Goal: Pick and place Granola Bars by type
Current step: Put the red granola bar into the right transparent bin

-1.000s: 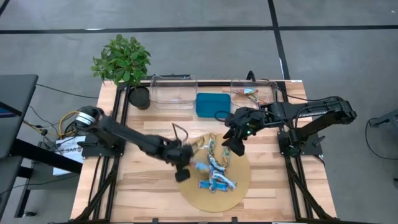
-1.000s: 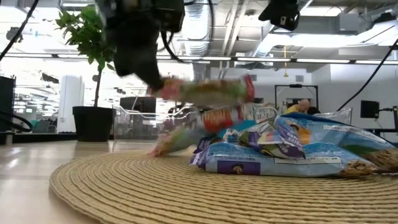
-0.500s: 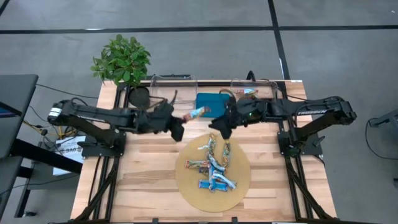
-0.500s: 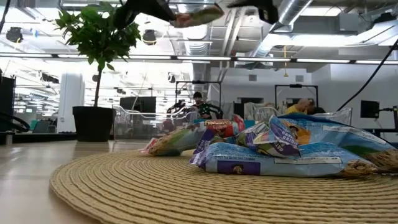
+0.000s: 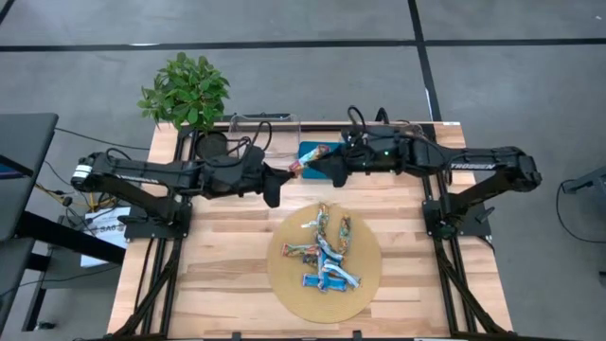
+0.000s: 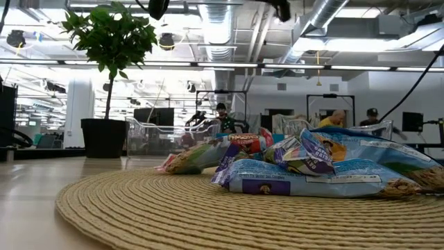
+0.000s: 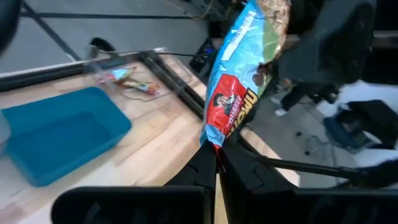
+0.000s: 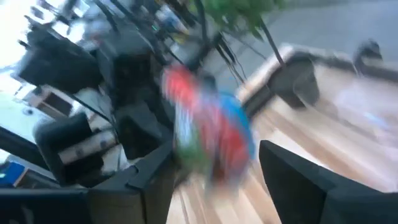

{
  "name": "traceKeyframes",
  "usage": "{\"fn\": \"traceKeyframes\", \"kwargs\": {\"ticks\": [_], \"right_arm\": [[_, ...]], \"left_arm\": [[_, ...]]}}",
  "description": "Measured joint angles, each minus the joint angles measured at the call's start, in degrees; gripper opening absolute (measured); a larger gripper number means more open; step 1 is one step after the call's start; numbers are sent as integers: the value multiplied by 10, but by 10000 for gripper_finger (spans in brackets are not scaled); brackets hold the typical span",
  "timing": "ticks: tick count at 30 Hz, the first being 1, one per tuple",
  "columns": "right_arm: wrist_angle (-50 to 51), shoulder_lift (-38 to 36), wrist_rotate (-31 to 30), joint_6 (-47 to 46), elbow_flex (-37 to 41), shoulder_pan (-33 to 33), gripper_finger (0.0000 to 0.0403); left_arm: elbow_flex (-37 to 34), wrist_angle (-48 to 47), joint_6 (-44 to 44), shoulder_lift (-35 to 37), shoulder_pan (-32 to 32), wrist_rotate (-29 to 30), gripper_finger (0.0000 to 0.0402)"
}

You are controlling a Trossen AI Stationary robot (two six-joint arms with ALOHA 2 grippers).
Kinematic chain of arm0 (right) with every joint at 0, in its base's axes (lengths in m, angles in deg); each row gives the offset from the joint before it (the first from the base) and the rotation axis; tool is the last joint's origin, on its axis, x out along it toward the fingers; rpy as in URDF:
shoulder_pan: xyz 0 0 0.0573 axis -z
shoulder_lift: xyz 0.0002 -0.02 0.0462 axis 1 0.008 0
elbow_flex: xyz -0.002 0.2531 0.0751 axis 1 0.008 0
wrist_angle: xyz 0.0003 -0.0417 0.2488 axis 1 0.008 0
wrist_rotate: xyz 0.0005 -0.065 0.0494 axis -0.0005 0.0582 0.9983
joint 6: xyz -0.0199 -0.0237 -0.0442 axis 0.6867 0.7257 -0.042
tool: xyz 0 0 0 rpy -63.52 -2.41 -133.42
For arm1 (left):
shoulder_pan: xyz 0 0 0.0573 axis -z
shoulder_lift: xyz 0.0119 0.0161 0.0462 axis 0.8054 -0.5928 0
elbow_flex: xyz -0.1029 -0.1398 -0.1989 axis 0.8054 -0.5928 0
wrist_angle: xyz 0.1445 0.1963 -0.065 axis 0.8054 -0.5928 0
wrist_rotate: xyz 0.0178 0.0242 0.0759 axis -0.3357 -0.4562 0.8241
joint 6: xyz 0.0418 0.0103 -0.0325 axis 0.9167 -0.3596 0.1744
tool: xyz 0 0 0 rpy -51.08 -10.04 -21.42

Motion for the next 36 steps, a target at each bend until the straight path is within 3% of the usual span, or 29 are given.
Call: {"fn": "traceKeyframes", "kwargs": {"ticks": [7, 21, 28, 31, 36], "right_arm": [[-41, 13, 11, 5, 0, 1, 212], [-41, 30, 69, -5, 0, 13, 71], [-10, 23, 80, 18, 0, 20, 46], [36, 13, 82, 26, -1, 25, 45], [112, -3, 79, 47, 1, 35, 43]], "left_arm": [[-1, 11, 0, -6, 0, -12, 0], [-1, 16, 22, -6, 0, -3, 0], [-1, 17, 54, -7, 0, -17, 0], [-1, 13, 57, -7, -4, -35, 15], [0, -19, 54, -5, -23, -47, 76]]}}
